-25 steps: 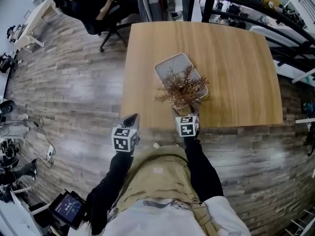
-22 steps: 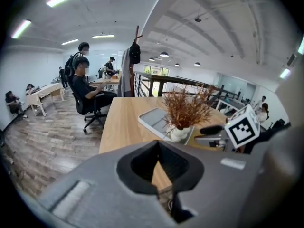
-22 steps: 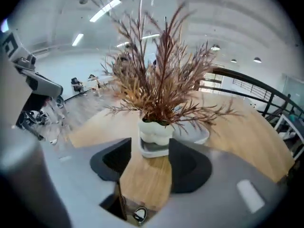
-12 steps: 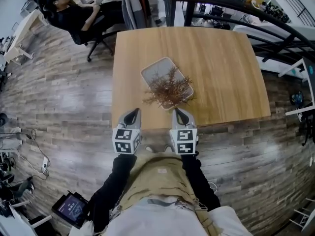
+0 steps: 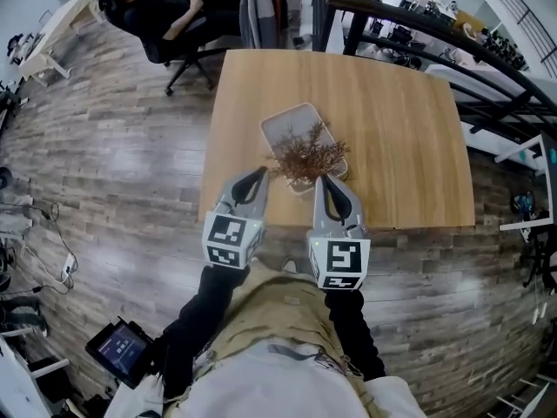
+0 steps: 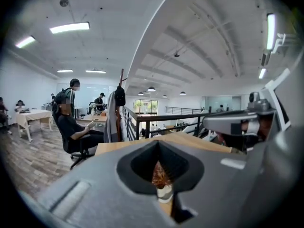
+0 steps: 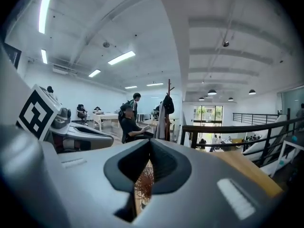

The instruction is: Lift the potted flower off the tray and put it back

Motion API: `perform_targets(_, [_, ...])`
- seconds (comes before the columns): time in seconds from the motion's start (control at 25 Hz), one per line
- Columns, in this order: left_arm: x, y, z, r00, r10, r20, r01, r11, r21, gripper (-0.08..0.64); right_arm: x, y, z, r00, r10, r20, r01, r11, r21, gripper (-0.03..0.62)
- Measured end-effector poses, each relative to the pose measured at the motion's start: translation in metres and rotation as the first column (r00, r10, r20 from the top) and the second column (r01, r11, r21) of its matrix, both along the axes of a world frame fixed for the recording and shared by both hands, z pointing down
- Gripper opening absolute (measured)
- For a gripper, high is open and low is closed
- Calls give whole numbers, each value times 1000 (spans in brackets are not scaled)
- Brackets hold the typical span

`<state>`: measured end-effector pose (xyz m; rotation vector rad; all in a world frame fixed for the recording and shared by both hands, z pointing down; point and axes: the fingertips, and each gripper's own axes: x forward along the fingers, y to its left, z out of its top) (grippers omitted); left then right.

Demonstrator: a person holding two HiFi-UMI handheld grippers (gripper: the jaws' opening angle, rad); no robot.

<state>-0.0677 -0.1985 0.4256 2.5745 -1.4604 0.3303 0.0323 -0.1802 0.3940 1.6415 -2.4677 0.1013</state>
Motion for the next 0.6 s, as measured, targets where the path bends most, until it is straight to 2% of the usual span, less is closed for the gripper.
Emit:
perform_targets(0.24, [-6,-5,-20,1000,-14,5,13,999,45,2,-7,-8,-23,1000,-14,2,13,997,70,5])
perform_targets(0.6, [-10,-12,-39,1000,-19,10,18,997,72,2,-10,-17,-41,1000,-21,9,20,995,93,5])
